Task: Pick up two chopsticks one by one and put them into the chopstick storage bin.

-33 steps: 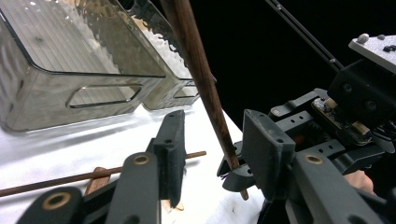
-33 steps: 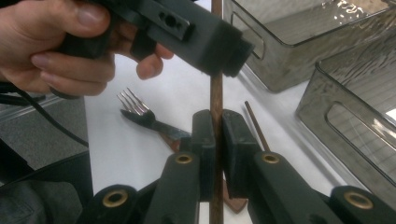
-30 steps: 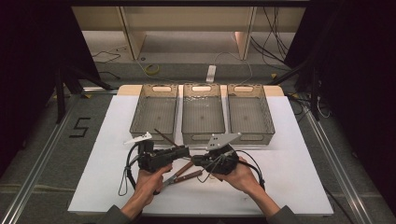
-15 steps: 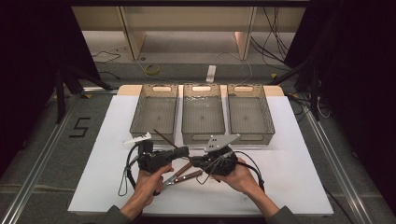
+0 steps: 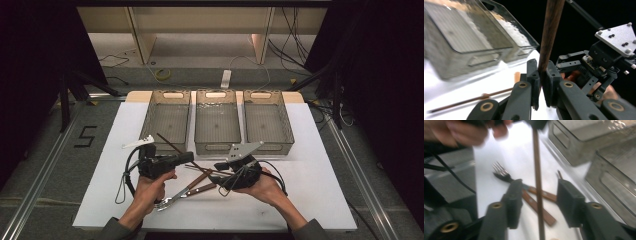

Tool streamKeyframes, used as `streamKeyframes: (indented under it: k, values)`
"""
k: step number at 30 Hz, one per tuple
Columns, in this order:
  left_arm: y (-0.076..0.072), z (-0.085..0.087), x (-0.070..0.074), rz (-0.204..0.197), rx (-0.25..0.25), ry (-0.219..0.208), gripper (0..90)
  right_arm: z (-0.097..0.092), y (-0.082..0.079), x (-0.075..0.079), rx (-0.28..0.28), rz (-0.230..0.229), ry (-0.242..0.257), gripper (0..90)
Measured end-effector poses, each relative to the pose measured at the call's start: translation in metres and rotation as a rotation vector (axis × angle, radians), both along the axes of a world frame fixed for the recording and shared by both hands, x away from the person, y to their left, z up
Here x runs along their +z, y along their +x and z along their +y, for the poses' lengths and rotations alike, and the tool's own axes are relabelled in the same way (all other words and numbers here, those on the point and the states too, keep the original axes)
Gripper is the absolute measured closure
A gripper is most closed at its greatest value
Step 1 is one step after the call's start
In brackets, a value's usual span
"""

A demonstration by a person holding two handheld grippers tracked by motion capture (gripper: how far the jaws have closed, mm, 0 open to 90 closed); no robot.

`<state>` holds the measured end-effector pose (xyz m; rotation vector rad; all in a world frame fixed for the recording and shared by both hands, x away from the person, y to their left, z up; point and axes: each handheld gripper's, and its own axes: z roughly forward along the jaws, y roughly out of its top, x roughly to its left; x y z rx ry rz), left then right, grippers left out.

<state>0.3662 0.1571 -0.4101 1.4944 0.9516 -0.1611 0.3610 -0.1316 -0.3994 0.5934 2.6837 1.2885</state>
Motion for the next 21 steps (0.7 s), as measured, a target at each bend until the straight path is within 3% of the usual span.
streamKeyframes:
  k: [6,11,21]
  values:
    - [-0.001,0.006,0.016,-0.038,-0.006,0.073,84.0,-0.016,0.008,-0.008,-0.064,0.019,-0.074,42.5]
    - [0.006,0.010,0.031,-0.029,-0.043,0.132,83.8,-0.030,0.011,-0.014,-0.104,0.041,-0.085,39.2]
    - [0.023,0.021,0.063,-0.062,-0.004,0.205,84.0,-0.053,0.009,-0.017,-0.159,0.053,-0.069,37.5]
